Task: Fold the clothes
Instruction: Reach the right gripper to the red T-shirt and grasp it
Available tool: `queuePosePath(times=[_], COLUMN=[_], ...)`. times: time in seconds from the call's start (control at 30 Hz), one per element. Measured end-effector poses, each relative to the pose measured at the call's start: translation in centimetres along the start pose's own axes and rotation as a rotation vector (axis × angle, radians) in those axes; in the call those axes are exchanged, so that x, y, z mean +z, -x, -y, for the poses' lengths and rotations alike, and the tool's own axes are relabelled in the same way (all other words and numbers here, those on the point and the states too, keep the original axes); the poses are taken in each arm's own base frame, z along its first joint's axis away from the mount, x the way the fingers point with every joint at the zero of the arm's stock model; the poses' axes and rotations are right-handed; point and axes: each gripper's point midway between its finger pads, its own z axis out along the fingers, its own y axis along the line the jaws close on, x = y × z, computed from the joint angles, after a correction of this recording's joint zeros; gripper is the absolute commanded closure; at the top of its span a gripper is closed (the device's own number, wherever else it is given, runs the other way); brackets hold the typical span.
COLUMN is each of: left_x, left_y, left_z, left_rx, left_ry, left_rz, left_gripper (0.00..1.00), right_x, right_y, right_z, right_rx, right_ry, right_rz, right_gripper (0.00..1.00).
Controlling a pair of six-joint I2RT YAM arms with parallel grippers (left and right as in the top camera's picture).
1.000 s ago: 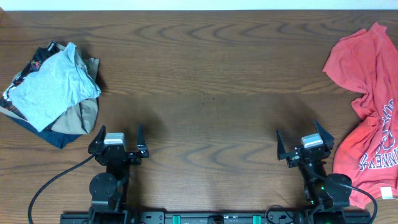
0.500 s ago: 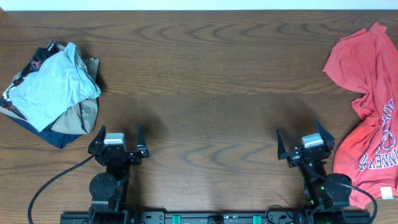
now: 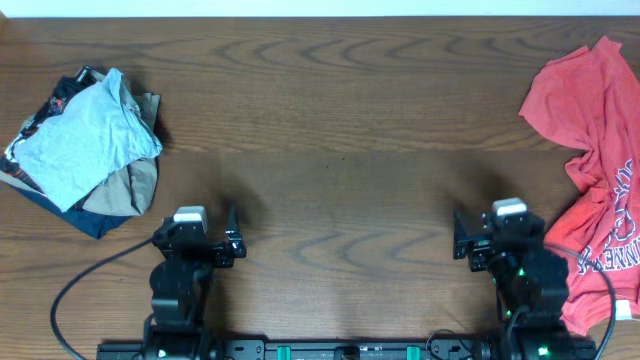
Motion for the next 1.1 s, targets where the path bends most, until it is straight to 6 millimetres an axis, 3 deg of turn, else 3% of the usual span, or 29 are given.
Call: queuePosePath(times=[0.33, 0.53, 0.63, 0.9, 1.1], left_x=[0.5, 1.3, 1.8, 1.8, 1.8], left_y=[0.9, 2.1, 1.9, 0.8, 0.8], left_z=[2.0, 3.2, 3.4, 3.3, 3.3], left_rx=[-0.099, -0.131, -0.136, -0.141, -0.142], left_ry=[-0.032, -0.052, -0.057, -0.051, -0.052], left_rz=[-0.392, -0.553, -0.587, -0.641, -0.642], left_gripper=[0.02, 0.02, 0.02, 0.02, 0.02], right_x=[-1.1, 0.5, 0.1, -1.5, -2.3], right_y=[-0.5, 0.0, -2.1, -7.7, -12.7], right_z=[0.9, 0.1, 0.8, 8.3, 10.5], right_rx=[0.052, 0.14, 0.225, 0.518, 0.632], right_ry=[-0.008, 0.03, -0.058, -0.567, -0.723], right_rz=[-0.497, -0.603, -0.712, -0.876, -0.947], right_gripper=[0.01, 0.01, 0.01, 0.02, 0.13])
